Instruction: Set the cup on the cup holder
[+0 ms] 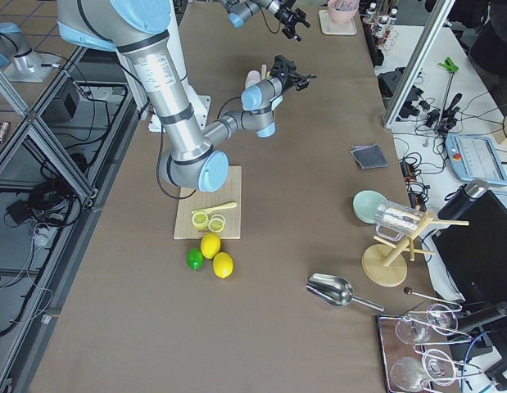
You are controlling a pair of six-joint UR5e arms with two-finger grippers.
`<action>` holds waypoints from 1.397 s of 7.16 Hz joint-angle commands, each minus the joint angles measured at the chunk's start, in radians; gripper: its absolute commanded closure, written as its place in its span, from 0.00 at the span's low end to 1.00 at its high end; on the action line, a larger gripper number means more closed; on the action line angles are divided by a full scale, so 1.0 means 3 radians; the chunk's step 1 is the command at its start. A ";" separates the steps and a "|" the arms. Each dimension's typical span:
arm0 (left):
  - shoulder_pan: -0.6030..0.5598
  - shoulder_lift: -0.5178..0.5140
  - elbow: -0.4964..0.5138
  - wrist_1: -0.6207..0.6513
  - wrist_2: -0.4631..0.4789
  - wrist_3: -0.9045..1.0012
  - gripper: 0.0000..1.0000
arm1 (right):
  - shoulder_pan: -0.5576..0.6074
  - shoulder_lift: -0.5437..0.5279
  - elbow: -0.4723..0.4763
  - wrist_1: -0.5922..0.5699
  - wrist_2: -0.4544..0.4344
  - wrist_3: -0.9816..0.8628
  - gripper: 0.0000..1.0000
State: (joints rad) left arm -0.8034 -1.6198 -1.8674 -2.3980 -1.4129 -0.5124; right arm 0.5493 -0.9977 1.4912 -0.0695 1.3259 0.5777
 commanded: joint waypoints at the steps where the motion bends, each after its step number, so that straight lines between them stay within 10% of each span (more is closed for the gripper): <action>1: -0.0694 -0.0031 0.0007 0.0893 -0.1024 -0.0429 0.03 | 0.0356 -0.0064 0.0443 -0.1175 0.0089 0.0216 0.00; 5: -0.1967 -0.0082 0.0363 0.1888 -0.2859 -0.0414 0.03 | 0.1031 -0.0197 0.0847 -0.3561 0.0793 0.0488 0.00; 10: -0.2490 0.0310 0.0713 0.1990 -0.3026 0.0507 0.03 | 0.2006 -0.0411 0.0884 -0.5738 0.2673 0.0679 0.00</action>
State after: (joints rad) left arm -1.5139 -1.5854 -1.6466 -1.8008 -2.3092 -0.5065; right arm 1.0527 -1.0876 1.7550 -1.6679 1.9632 0.8158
